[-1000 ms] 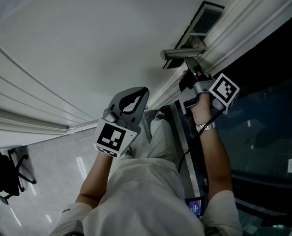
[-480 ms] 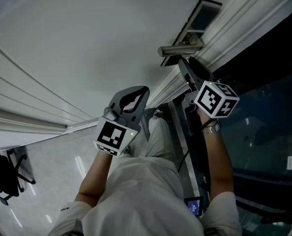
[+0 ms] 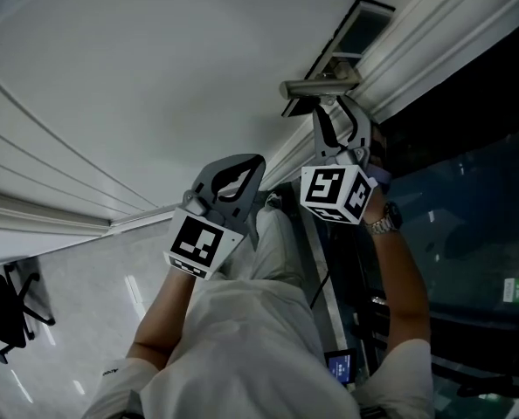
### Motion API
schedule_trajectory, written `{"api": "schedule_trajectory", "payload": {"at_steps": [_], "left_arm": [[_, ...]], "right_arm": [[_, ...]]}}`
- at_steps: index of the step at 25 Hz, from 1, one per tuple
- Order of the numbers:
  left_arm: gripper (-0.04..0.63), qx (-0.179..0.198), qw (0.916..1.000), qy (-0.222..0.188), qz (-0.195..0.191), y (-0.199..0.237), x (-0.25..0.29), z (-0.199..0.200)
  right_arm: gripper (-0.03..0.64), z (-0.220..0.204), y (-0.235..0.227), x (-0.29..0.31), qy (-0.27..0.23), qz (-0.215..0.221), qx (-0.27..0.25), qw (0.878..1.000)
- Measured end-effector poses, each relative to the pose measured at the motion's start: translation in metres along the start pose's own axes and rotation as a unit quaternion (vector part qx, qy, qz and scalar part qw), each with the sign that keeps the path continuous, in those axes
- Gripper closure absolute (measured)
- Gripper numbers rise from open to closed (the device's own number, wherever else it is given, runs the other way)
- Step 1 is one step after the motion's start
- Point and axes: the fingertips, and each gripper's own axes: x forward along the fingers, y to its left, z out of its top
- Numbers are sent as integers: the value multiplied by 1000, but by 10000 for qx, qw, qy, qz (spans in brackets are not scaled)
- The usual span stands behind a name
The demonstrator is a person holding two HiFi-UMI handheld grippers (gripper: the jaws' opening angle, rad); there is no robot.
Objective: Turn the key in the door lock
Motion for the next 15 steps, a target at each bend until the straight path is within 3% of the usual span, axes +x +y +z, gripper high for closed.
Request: {"api": "schedule_trajectory", "payload": {"at_steps": [4,7,9,11,15], "left_arm": [[591,-29,10000,-9,87,6,-6,0],[590,-78,9998,-12,178,12,-10,-2],[590,-95,9997,-12,217,14,-12,-3],[589,-104,9996,-19,251,16,-15,-3],[590,-94,9995,-45,293,20,-17,-3]], "right_arm": [[454,-2,1,10,71,-130,-1179,9929],[454,-5,7,16,163,-109,-1738,9846],[460,-6,9,18,180,-135,-1907,9814],[511,-6,10,19,153,-228,-1975,9799],[528,-7,10,20,158,-375,-1973,9795]]}}
